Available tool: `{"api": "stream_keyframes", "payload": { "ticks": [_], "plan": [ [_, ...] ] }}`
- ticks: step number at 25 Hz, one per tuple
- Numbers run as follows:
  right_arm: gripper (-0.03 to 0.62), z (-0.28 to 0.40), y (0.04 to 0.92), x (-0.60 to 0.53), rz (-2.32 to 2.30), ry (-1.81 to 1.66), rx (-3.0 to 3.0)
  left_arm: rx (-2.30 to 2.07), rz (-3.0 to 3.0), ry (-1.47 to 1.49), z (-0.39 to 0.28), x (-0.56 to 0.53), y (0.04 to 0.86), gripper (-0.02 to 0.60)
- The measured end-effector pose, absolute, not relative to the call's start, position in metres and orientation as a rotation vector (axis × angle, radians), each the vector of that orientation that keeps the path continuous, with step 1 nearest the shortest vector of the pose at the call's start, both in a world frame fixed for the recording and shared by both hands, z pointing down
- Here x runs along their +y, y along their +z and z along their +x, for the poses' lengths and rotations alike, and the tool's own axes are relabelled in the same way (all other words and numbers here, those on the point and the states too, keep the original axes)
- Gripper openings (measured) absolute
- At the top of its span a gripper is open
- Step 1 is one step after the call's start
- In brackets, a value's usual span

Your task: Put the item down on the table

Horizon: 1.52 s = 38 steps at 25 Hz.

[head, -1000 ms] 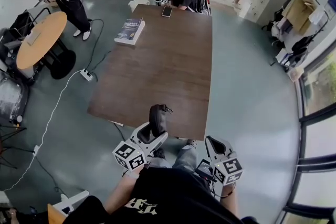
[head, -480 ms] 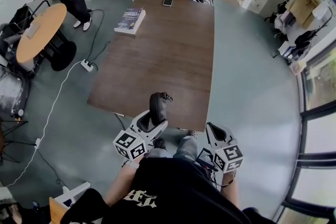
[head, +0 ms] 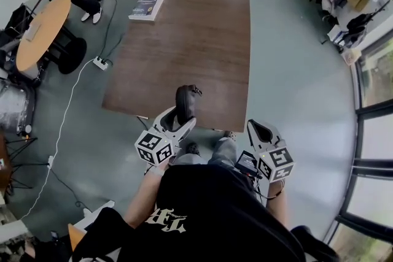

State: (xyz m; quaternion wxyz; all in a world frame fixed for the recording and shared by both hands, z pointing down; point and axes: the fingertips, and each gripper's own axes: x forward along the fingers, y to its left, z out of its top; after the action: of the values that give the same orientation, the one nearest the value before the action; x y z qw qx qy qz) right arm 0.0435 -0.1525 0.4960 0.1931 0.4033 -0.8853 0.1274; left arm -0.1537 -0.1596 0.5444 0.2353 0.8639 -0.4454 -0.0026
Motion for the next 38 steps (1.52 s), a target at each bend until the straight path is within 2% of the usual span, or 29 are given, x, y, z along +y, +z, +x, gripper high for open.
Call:
{"api": "stream_keyframes", "payload": {
  "ticks": [21, 38],
  "plan": [
    [-0.014, 0.067, 0.500, -0.147, 1.206, 0.373, -2.433, -1.127, 2.376, 0.182, -0.141, -0.192, 0.601, 0.302],
    [-0.014, 0.068, 0.510, -0.136, 1.196, 0.398, -2.414, -0.985, 2.418, 0.485, -0.120, -0.200, 0.663, 0.301]
  ]
}}
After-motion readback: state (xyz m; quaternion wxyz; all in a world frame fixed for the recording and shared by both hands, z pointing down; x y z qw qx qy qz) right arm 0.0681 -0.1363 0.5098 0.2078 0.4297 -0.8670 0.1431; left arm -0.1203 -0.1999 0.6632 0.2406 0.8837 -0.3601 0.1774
